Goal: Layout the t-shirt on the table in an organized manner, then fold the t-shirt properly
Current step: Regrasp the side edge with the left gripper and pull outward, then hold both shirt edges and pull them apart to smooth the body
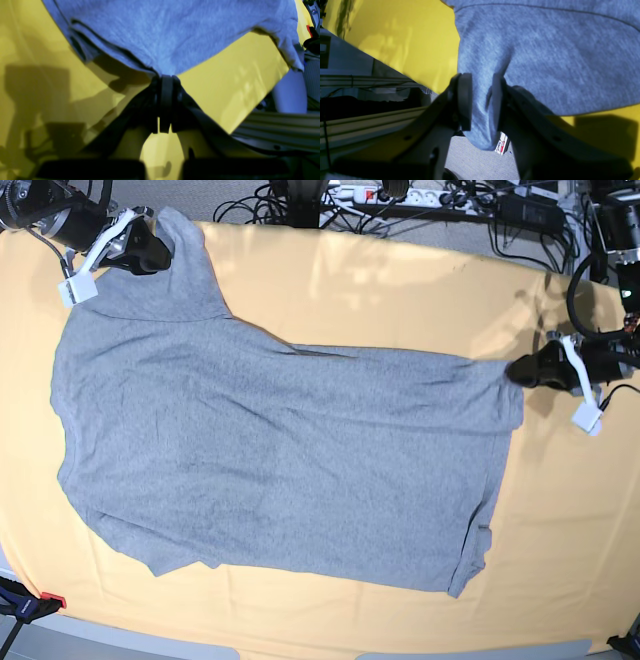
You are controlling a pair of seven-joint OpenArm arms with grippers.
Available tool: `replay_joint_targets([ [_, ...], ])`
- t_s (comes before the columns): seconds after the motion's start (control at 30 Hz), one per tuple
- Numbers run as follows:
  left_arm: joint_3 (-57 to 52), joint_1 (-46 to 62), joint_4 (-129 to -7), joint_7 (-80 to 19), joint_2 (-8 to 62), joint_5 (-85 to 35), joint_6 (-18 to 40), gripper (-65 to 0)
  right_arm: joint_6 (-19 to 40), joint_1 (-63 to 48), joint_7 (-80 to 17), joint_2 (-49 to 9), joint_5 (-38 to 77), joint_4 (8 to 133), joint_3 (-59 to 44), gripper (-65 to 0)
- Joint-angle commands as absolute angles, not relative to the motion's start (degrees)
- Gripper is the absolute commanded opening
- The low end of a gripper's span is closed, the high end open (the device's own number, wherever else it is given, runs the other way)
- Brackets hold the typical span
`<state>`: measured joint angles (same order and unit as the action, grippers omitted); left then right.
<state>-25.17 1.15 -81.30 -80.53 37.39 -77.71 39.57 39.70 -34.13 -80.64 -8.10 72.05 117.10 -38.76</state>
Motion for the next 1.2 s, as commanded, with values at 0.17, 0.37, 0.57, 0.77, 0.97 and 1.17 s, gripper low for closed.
replay_joint_targets([
  [0.17, -25.7, 3.4, -82.1, -80.0, 41.3, -82.2, 40.0, -65.0, 40.0, -31.1, -80.0, -8.8, 73.5, 118.1, -39.0, -48.1],
  [0.37, -25.7, 3.3, -82.1, -80.0, 45.1, -82.2, 40.0, -65.0, 40.0, -28.7, -80.0, -8.8, 73.2, 118.1, -39.7, -48.0],
  [0.57, -25.7, 3.3, -82.1, -80.0, 47.1, -83.5, 40.0, -65.0, 40.0, -28.7, -80.0, -10.3, 73.1, 118.1, -47.4, -48.0],
  [0.77, -25.7, 3.3, -82.1, -80.0, 46.5, -83.5, 40.0, -65.0, 40.0, -28.7, -80.0, -13.9, 73.0, 118.1, -56.9, -43.4],
  [0.97, -25.7, 3.9, -82.1, -80.0, 45.4, -83.5, 40.0, -65.0, 38.9, -28.7, -74.6, -14.0, 62.7, 117.3, -56.9, -26.0],
  [1.17, -25.7, 9.1, -82.1, -80.0, 45.4, -83.0, 40.0, -65.0, 38.7, -28.7, -73.8, -14.0, 62.1, 116.9, -56.9, -26.0],
])
